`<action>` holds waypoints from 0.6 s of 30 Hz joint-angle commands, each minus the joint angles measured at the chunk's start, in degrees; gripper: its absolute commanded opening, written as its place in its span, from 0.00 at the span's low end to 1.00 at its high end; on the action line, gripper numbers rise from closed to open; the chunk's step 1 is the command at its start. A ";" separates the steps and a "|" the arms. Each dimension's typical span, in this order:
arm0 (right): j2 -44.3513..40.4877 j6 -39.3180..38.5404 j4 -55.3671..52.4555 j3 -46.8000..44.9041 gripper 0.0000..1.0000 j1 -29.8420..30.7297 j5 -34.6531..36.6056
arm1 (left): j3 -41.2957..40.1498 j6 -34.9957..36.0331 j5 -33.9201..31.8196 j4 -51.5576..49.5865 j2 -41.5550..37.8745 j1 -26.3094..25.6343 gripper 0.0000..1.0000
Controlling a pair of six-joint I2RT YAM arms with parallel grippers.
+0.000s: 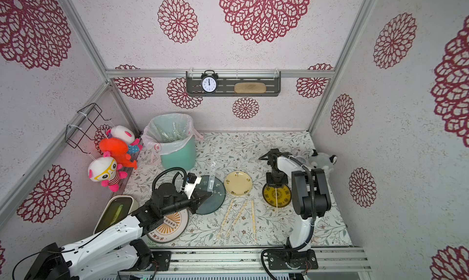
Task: Remove the packaging of disposable chopsticks
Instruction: Place the disposable chopsticks on the plate.
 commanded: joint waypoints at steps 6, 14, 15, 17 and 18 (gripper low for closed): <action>-1.49 -0.21 -1.62 -0.60 0.15 -0.62 -0.89 | 0.73 1.19 -0.07 -0.45 -1.52 0.39 0.00; -3.45 -0.03 -1.49 -1.26 0.17 -0.62 -1.40 | 0.50 1.28 -0.30 -0.49 -1.67 0.38 0.00; -3.72 0.04 -1.34 -1.31 0.19 -0.60 -1.47 | 0.55 1.36 -0.41 -0.48 -1.67 0.38 0.00; -4.19 0.08 -0.93 -1.46 0.24 -0.59 -2.54 | 0.70 1.45 -0.42 -0.68 -1.68 0.39 0.00; -4.33 0.05 -0.90 -1.48 0.26 -0.58 -3.05 | 0.68 1.47 -0.41 -0.70 -1.61 0.39 0.00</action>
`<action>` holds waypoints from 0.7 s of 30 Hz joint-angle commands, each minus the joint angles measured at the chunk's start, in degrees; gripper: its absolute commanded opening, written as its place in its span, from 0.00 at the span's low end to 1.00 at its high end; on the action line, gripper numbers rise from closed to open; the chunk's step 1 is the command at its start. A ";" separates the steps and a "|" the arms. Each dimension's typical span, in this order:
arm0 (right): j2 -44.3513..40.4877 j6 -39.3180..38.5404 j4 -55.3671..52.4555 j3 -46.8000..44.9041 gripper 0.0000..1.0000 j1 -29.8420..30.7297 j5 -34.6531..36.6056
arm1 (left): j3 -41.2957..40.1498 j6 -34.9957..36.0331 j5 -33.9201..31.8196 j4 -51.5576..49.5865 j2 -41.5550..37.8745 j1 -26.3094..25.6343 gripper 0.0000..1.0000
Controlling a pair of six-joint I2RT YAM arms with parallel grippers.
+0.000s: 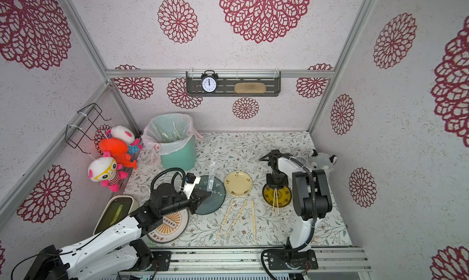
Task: Remove the packaging of disposable chopsticks
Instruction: Place the disposable chopsticks on the plate.
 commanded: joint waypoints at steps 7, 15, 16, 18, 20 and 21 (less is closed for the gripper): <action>-3.08 0.35 -0.58 -0.44 0.25 -0.38 -1.18 | 0.69 1.19 -0.22 -0.53 -0.27 0.39 0.00; -6.16 0.87 0.09 -0.72 0.28 -0.33 -0.96 | 1.27 1.54 -0.68 -0.70 -0.38 0.39 0.00; -6.95 0.89 0.23 -0.62 0.30 -0.33 -1.08 | 1.50 1.54 -1.37 -0.72 -0.56 0.39 0.00; -9.25 1.00 0.83 -0.57 0.34 -0.34 -1.14 | 2.57 0.85 -4.41 -1.24 -1.91 0.55 0.00; -11.70 1.30 1.76 -0.85 0.38 -0.34 -1.65 | 5.13 0.84 -7.21 -4.00 -3.67 1.10 0.00; -13.06 1.60 2.25 -0.94 0.41 -0.38 -2.00 | 7.28 0.96 -8.23 -6.51 -4.43 1.85 0.00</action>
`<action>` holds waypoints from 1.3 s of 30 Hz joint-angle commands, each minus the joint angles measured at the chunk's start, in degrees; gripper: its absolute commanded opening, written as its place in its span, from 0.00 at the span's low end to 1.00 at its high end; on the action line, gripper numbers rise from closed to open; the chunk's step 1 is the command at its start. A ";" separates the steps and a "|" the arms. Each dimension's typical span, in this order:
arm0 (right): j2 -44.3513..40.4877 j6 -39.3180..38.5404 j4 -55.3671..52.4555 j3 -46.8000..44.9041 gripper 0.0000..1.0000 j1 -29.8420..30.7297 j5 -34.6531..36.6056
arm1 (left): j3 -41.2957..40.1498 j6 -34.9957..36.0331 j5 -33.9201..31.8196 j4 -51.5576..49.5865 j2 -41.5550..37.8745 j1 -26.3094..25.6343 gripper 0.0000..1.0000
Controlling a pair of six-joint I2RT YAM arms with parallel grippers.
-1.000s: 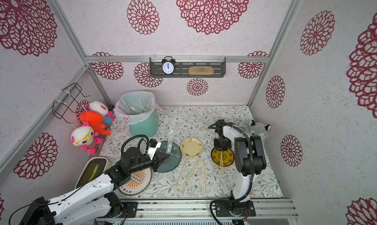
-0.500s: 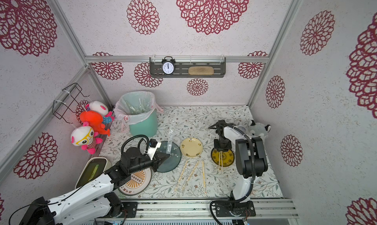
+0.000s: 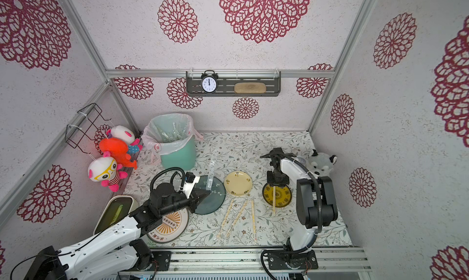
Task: Remove the packaging of disposable chopsticks
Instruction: Place the disposable chopsticks on the plate, then place the packet bag in the trash bin.
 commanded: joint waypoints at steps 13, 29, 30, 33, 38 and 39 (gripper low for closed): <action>-29.43 7.68 14.28 -4.55 0.54 5.95 -7.51 | 52.18 -1.65 -21.94 -51.82 20.14 21.11 0.00; -31.76 6.93 22.60 -10.28 0.54 9.11 -11.35 | 82.03 2.96 -21.74 -74.98 41.83 34.25 0.00; -31.91 6.97 22.64 -10.39 0.54 9.05 -11.32 | 84.52 3.43 -21.71 -76.57 44.00 34.35 0.00; -32.84 7.00 22.47 -10.75 0.54 9.11 -11.17 | 89.73 4.31 -19.95 -80.03 49.23 34.33 0.02; -34.60 7.19 22.72 -11.43 0.54 9.04 -11.01 | 97.50 4.17 -22.09 -84.32 55.36 34.43 0.09; -34.83 7.17 22.65 -11.45 0.54 9.12 -11.05 | 98.80 3.96 -22.10 -85.50 55.93 34.32 0.14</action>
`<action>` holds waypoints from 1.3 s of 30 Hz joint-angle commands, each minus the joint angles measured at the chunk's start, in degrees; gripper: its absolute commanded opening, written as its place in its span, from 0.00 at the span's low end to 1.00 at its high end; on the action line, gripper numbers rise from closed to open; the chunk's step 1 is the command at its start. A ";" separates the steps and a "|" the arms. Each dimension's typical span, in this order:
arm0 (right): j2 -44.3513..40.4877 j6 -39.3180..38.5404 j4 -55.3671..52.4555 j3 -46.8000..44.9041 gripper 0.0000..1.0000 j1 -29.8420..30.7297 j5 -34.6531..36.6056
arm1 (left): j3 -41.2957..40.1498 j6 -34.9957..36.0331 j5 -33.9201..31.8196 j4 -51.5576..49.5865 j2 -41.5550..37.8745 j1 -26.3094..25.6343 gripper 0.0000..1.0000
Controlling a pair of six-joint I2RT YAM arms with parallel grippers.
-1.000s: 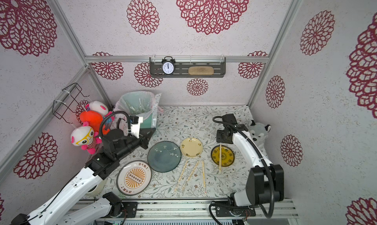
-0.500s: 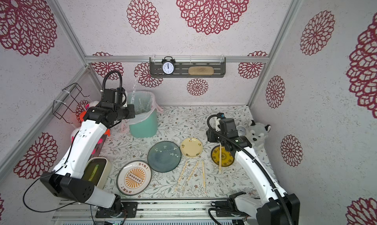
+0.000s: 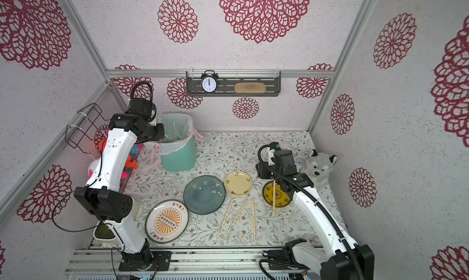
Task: Remove the packaging of disposable chopsticks
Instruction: Place the packet bag in the trash bin.
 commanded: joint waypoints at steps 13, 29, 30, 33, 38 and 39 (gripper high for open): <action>-2.16 0.93 1.91 0.13 0.54 0.15 -0.77 | 4.00 -0.09 -2.36 -0.52 -4.76 -1.43 0.78; -1.93 0.77 2.17 -0.13 0.54 0.22 -0.84 | -4.63 0.70 -5.12 7.09 -10.87 -5.37 0.59; -2.04 0.83 2.17 -0.26 0.54 0.22 -1.02 | -3.02 0.79 -4.05 6.14 -8.86 -4.26 0.60; -2.40 0.94 2.43 -0.48 0.53 0.22 -1.54 | 3.83 0.68 -2.74 1.59 -1.30 -1.51 0.61; -2.66 1.03 2.74 -0.75 0.54 0.22 -1.33 | 1.14 0.26 -2.81 5.69 -2.57 -4.37 0.53; -2.69 1.03 2.83 -0.75 0.55 0.20 -1.19 | 0.02 0.18 -5.46 6.61 -4.83 -6.62 0.59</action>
